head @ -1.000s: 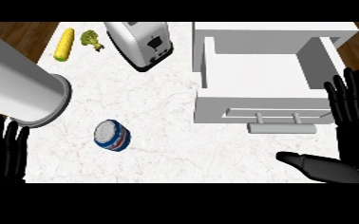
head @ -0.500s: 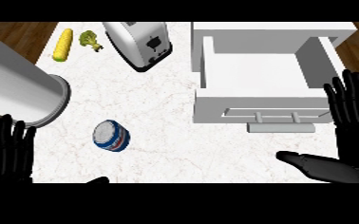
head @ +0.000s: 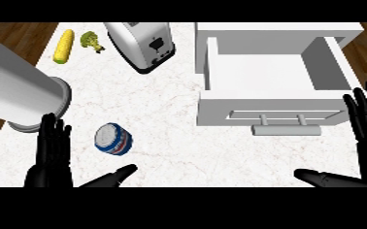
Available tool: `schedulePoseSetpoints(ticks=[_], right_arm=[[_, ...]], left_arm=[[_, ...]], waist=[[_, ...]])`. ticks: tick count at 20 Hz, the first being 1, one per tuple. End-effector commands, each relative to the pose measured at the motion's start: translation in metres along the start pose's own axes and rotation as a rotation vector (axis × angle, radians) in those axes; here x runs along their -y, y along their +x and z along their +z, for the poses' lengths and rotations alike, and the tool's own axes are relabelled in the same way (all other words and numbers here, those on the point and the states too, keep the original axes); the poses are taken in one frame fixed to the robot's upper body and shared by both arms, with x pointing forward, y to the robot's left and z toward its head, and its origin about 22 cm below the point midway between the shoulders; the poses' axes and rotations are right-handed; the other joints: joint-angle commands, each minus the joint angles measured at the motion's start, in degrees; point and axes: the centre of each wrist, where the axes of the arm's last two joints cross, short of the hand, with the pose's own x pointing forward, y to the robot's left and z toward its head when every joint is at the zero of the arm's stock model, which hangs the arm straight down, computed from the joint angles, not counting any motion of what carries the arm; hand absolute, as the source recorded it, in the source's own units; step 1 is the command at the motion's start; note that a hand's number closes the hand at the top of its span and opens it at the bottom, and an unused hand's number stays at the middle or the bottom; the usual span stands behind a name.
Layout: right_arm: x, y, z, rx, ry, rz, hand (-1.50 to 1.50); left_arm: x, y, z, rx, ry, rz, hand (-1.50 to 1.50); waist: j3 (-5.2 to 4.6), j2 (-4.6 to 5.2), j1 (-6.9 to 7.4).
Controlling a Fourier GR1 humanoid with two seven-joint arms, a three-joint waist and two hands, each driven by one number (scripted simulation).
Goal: Pick up the can, place it into the drawer and close the drawer
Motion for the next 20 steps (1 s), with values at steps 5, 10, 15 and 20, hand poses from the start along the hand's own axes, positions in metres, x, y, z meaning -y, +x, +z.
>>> schedulePoseSetpoints(ticks=[5, 10, 15, 20], right_arm=[[0.009, 0.001, -0.014, 0.012, -0.015, 0.021, -1.50], [0.018, 0.012, 0.019, 0.021, -0.007, 0.023, -1.50], [0.017, 0.022, 0.020, 0.017, -0.010, 0.016, -1.50], [0.028, 0.018, -0.003, 0.013, -0.028, -0.007, -1.50]], left_arm=[[0.011, -0.042, 0.007, -0.034, 0.031, -0.025, -1.50], [0.010, -0.088, 0.000, -0.056, 0.059, -0.040, -1.50], [0.000, -0.104, 0.010, -0.085, 0.101, -0.029, -1.50], [0.005, -0.117, -0.014, -0.098, 0.108, -0.043, -1.50]], waist=[[0.00, 0.03, 0.25], [-0.02, 0.00, -0.08], [-0.01, -0.01, 0.04], [0.00, 0.04, 0.07]])
